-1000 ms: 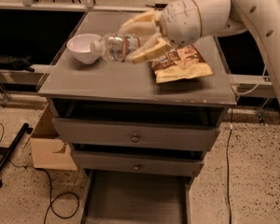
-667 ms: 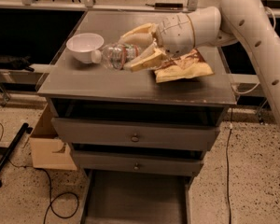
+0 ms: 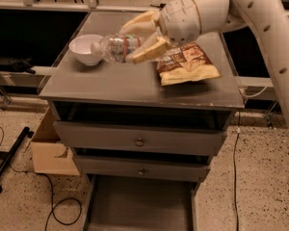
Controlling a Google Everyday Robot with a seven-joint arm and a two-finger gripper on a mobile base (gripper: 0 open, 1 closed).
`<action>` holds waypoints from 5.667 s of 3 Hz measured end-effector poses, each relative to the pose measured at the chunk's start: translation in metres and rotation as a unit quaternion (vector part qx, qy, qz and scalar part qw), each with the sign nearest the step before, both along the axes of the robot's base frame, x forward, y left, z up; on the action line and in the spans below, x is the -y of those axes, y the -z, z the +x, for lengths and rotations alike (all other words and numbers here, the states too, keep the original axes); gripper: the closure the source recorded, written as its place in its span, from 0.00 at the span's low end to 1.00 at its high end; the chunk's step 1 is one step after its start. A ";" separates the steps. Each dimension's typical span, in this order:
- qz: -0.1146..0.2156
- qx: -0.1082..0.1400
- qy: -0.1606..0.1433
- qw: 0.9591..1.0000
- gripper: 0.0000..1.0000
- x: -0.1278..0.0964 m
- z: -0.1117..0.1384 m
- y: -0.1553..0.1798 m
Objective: Pick water bottle from bottom drawer and place on counter
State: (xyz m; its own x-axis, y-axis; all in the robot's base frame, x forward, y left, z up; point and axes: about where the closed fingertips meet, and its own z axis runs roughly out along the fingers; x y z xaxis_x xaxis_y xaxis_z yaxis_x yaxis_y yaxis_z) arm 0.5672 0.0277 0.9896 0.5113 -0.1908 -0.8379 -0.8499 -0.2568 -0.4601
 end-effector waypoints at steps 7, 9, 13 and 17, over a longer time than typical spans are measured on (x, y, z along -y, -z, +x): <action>-0.070 -0.013 0.071 0.995 1.00 -0.043 0.100 -0.029; -0.110 -0.029 0.070 0.991 1.00 -0.014 0.050 0.021; -0.108 -0.076 0.046 0.990 1.00 -0.079 0.068 0.070; -0.123 -0.126 0.030 0.984 0.85 -0.107 0.068 0.125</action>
Offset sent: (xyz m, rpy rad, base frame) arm 0.0084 0.0124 0.0218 -0.0596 -0.0214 0.0112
